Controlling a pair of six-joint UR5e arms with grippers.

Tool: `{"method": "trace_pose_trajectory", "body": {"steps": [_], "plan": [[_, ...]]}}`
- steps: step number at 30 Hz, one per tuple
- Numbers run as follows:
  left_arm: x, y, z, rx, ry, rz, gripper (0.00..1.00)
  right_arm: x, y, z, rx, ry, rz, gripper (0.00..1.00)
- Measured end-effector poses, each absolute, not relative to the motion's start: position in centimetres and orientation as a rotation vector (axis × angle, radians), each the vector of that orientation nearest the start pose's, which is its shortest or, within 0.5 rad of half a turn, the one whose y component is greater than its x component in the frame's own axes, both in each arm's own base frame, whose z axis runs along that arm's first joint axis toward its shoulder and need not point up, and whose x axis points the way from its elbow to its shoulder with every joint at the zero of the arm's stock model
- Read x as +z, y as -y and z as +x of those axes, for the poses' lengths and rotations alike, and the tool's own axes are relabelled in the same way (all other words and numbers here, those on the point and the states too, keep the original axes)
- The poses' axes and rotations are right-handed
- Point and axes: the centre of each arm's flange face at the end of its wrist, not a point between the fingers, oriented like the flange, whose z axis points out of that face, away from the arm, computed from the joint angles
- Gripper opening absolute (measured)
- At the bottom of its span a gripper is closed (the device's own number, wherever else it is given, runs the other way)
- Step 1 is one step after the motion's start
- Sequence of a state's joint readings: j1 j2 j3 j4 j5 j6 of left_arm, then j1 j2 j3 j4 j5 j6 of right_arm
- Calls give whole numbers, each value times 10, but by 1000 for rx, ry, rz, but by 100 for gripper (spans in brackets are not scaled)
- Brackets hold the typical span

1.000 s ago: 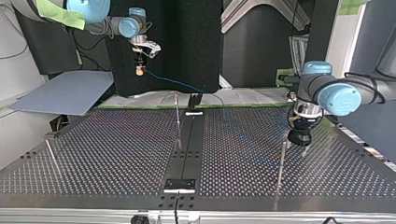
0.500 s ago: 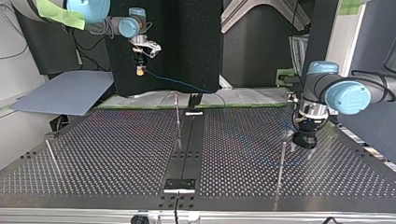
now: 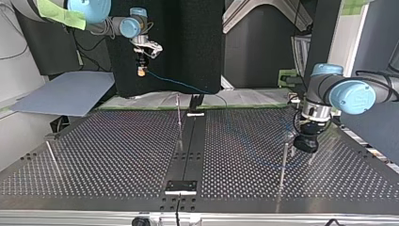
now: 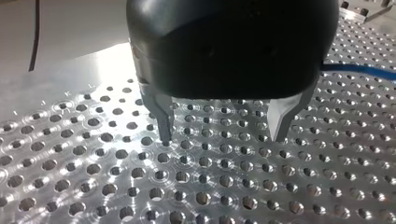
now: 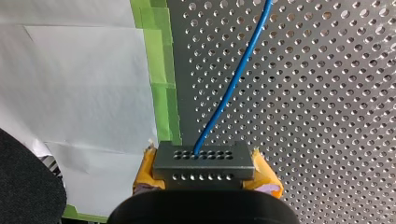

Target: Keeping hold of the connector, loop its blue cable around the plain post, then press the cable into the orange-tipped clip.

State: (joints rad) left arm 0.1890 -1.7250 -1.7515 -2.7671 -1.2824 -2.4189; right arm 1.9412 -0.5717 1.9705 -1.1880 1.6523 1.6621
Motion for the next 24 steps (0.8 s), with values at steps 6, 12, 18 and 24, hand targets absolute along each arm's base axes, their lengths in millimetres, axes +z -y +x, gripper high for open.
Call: {"method": "trace_pose_trajectory", "body": {"steps": [6, 12, 18, 24], "plan": [[360, 57, 552, -714, -1485, -573, 100, -112, 421, 298, 1337, 1259, 1561, 0], [376, 48, 548, -631, -1483, -578, 100, -112, 422, 298, 1337, 1260, 1560, 0], [397, 44, 553, -545, -1478, -574, 100, -112, 423, 299, 1339, 1258, 1560, 0], [415, 48, 555, -474, -1483, -561, 100, -112, 423, 300, 1342, 1255, 1562, 0]]}}
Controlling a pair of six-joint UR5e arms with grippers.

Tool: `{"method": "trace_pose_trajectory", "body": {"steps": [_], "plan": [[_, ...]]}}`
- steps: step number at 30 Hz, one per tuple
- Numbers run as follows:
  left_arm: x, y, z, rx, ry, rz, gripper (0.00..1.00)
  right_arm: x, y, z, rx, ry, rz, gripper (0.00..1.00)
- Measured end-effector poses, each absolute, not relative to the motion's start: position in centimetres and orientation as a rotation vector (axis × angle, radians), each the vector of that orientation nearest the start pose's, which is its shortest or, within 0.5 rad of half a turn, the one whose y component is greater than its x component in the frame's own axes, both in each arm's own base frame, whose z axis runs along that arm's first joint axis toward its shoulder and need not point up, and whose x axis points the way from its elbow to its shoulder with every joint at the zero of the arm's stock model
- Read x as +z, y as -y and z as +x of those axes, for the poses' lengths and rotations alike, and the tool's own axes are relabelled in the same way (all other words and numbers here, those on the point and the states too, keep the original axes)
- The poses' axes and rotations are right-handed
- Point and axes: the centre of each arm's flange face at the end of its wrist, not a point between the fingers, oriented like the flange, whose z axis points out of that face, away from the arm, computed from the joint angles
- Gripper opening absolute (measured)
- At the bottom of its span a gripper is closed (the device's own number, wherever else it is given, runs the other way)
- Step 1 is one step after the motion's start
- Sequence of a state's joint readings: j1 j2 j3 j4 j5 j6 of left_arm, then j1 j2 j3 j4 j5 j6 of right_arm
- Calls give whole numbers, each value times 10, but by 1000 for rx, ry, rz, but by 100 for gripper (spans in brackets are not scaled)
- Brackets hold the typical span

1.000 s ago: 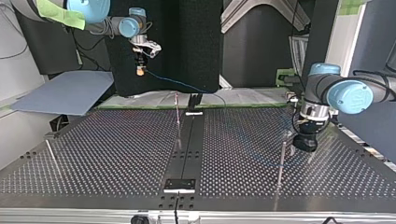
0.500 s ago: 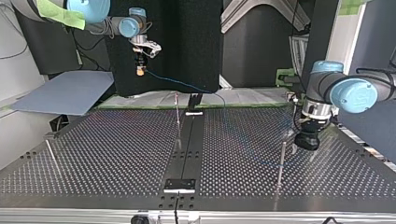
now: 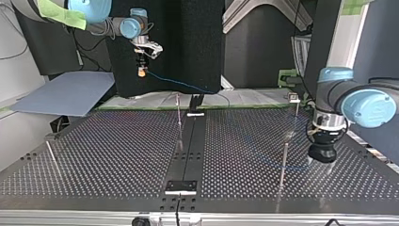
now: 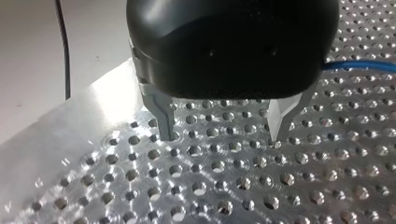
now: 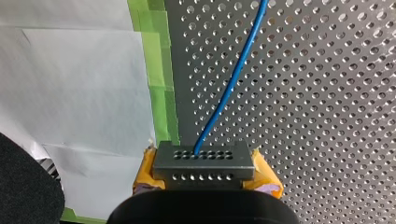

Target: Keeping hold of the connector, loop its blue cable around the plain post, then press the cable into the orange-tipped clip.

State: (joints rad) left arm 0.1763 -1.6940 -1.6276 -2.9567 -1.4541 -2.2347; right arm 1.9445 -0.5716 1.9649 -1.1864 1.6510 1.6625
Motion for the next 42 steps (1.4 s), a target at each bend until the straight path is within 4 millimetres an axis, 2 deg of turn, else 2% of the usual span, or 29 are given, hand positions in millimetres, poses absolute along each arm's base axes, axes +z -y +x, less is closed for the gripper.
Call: {"method": "trace_pose_trajectory", "body": {"steps": [18, 35, 42], "plan": [[402, 99, 529, -295, -1664, -498, 100, -112, 421, 303, 1352, 1248, 1573, 0], [391, 107, 506, -152, -1852, -395, 100, -112, 420, 305, 1352, 1244, 1581, 0], [405, 107, 485, -151, -1884, -414, 100, -112, 419, 305, 1349, 1244, 1584, 0]]}}
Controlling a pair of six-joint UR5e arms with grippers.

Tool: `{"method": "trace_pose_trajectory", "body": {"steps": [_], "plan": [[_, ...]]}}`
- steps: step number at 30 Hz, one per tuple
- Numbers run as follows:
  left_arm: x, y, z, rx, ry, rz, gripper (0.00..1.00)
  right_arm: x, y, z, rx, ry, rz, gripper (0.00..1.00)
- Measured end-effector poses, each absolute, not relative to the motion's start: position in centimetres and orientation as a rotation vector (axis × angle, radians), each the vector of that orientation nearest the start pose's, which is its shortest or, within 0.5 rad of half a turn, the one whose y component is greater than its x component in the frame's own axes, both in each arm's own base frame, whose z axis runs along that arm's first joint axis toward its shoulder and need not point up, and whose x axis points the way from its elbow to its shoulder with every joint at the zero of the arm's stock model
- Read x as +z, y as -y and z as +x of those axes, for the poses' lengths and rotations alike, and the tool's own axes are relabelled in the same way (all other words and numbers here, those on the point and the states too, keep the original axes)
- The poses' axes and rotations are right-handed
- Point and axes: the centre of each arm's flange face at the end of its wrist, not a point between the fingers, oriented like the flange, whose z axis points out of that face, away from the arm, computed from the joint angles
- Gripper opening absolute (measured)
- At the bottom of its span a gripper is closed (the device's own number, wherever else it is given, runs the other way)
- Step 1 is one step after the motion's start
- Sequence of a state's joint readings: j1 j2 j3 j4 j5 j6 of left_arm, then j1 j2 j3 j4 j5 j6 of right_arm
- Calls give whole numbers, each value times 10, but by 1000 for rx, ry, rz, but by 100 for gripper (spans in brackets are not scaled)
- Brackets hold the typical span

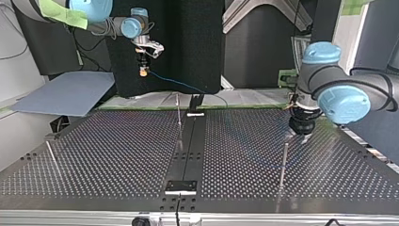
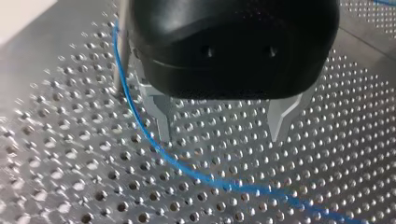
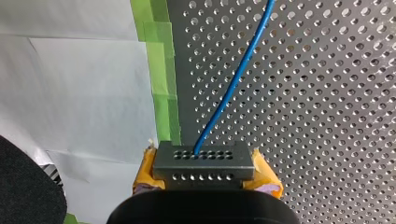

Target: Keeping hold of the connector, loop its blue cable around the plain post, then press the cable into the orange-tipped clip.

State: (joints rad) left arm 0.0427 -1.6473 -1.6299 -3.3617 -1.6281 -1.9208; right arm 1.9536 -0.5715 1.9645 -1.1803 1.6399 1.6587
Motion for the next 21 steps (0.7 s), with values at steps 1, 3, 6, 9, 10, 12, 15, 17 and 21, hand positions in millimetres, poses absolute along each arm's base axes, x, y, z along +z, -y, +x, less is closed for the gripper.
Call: {"method": "trace_pose_trajectory", "body": {"steps": [1, 3, 6, 9, 10, 12, 15, 17, 21], "plan": [[408, 107, 481, -152, -1885, -414, 100, -112, 419, 305, 1349, 1244, 1584, 0], [416, 108, 474, -152, -1887, -414, 100, -112, 419, 305, 1349, 1244, 1584, 0], [427, 109, 463, -143, -1889, -403, 100, -112, 419, 305, 1348, 1244, 1584, 0], [440, 108, 450, -127, -1893, -381, 100, -112, 419, 305, 1348, 1244, 1585, 0], [444, 108, 446, -122, -1895, -372, 100, -112, 419, 305, 1348, 1243, 1585, 0], [453, 108, 437, -112, -1893, -351, 100, -112, 419, 306, 1349, 1243, 1586, 0], [467, 108, 428, -98, -1872, -317, 100, -112, 419, 306, 1350, 1242, 1586, 0], [479, 109, 423, -96, -1848, -289, 100, -112, 419, 306, 1351, 1242, 1585, 0], [497, 111, 414, -99, -1813, -239, 100, -112, 419, 306, 1353, 1241, 1585, 0]]}}
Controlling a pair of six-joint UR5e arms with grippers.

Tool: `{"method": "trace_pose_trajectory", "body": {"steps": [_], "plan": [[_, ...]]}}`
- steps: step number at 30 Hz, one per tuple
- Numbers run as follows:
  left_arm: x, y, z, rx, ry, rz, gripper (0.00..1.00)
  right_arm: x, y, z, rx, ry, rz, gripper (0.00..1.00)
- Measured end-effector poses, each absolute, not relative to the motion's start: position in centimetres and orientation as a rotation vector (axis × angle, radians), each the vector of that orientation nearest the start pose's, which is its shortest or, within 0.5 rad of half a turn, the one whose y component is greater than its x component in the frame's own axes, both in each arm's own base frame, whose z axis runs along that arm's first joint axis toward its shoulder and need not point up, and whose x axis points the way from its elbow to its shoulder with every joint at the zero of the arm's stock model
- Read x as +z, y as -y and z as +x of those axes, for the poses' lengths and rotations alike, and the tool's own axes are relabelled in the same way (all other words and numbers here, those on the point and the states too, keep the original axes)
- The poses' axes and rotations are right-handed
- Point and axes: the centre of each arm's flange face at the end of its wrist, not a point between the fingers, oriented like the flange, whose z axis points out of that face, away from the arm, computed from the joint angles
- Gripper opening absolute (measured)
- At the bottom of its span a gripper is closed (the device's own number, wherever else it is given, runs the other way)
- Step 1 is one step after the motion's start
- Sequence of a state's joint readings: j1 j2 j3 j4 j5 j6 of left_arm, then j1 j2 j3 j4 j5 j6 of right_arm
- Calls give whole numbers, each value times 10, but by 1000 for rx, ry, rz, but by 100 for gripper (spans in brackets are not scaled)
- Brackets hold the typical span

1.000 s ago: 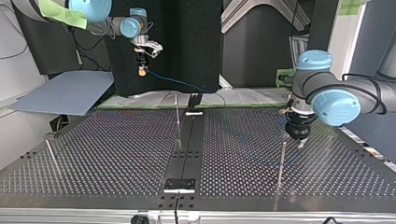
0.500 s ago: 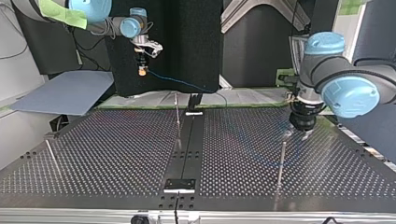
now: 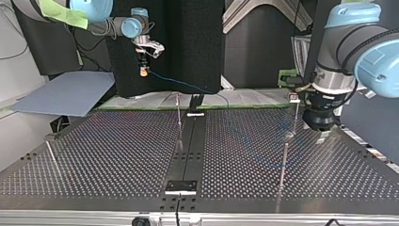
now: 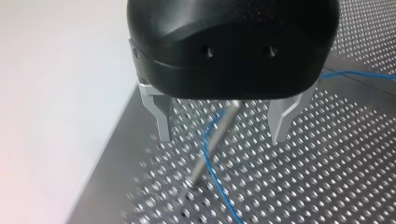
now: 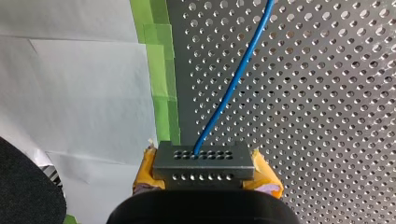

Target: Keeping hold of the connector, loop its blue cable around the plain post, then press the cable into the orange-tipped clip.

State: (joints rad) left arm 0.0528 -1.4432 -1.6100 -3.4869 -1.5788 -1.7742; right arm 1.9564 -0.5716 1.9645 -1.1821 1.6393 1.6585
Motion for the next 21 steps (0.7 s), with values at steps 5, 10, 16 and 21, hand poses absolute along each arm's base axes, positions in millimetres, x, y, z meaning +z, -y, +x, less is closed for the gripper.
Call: {"method": "trace_pose_trajectory", "body": {"steps": [5, 10, 16, 21], "plan": [[515, 117, 407, -110, -1794, -180, 100, -112, 419, 307, 1361, 1238, 1589, 0], [527, 122, 407, -118, -1804, -121, 100, -112, 419, 308, 1367, 1236, 1591, 0], [527, 126, 421, -141, -1828, -80, 100, -111, 420, 308, 1369, 1235, 1590, 0], [528, 125, 430, -121, -1840, -76, 100, -111, 420, 309, 1369, 1234, 1591, 0]]}}
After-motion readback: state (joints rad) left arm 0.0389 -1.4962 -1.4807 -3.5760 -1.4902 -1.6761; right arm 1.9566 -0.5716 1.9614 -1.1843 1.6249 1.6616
